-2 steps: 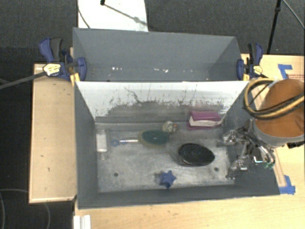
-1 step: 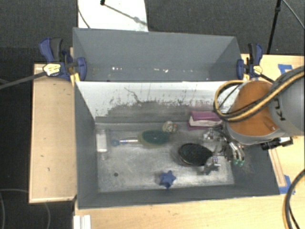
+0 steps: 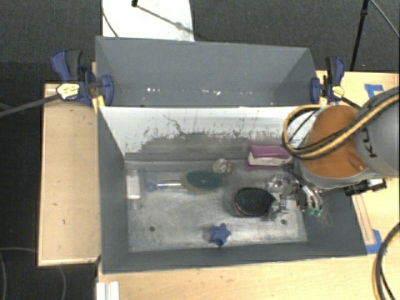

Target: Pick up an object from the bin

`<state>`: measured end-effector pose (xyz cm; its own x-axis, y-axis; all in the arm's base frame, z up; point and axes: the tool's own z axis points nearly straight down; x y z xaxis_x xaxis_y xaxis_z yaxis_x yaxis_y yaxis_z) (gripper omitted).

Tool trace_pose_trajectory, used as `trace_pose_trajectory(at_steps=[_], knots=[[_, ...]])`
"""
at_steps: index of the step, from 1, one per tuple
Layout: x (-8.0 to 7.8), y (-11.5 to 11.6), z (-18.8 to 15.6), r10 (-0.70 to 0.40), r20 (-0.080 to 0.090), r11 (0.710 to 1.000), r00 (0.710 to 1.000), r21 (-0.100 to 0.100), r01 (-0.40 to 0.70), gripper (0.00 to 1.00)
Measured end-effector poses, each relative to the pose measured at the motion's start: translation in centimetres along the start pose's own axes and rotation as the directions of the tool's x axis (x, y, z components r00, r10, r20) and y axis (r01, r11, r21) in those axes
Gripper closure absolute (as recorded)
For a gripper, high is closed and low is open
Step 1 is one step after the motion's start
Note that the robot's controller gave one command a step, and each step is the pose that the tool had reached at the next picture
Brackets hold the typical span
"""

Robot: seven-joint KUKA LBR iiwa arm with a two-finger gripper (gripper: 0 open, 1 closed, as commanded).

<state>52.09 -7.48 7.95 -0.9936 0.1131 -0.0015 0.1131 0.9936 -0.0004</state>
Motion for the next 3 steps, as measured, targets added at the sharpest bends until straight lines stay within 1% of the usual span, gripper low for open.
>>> trace_pose_trajectory(at_steps=[1, 2, 3], knots=[[1.4, 3.6, -9.8, -0.069, 0.009, 0.998, 0.998, -0.001, 0.069, 1.00], [1.5, 3.4, -9.4, -0.069, 0.001, 0.998, 0.998, 0.000, 0.069, 0.00], [-4.2, 10.2, -7.3, -0.142, 0.005, 0.990, 0.990, -0.003, 0.142, 0.00]])
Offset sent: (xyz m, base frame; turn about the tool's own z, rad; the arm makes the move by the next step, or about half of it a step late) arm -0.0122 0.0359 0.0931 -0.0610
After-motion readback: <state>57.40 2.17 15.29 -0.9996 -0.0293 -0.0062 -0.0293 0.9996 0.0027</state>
